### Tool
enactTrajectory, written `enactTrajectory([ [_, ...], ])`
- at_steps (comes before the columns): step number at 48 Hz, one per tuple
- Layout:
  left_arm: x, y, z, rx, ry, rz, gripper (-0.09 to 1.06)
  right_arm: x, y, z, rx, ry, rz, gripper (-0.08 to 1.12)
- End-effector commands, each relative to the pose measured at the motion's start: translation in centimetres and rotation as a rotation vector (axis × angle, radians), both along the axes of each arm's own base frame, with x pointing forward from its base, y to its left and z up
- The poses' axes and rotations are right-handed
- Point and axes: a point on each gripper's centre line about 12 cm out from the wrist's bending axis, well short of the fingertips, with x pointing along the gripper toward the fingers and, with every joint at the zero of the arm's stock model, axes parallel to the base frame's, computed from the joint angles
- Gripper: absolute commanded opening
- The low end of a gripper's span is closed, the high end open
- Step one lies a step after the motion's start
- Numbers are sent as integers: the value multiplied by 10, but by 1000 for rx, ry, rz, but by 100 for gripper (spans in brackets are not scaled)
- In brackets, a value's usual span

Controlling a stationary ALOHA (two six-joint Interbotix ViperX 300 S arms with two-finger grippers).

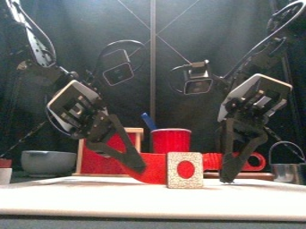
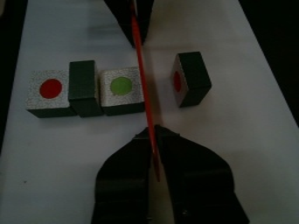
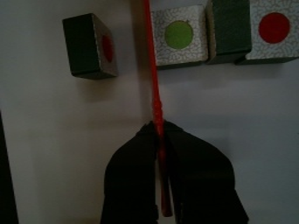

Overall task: Cut the sushi into 4 pieces with the knife
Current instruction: Cut the sushi into 4 pieces

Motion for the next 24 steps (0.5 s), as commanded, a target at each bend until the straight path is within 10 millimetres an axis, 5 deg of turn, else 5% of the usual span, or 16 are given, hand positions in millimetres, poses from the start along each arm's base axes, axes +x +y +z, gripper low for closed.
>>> enactTrajectory([
  [1, 2, -3, 30, -16, -63, -5, 83, 2, 5, 26, 12, -56, 9, 5],
  [11, -9, -6, 69, -21, -144, -29, 86, -18, 9, 51, 36, -22, 21, 5],
  [24, -33, 13, 96, 15, -250, -33, 86, -73, 12, 79, 148, 42, -15, 6],
])
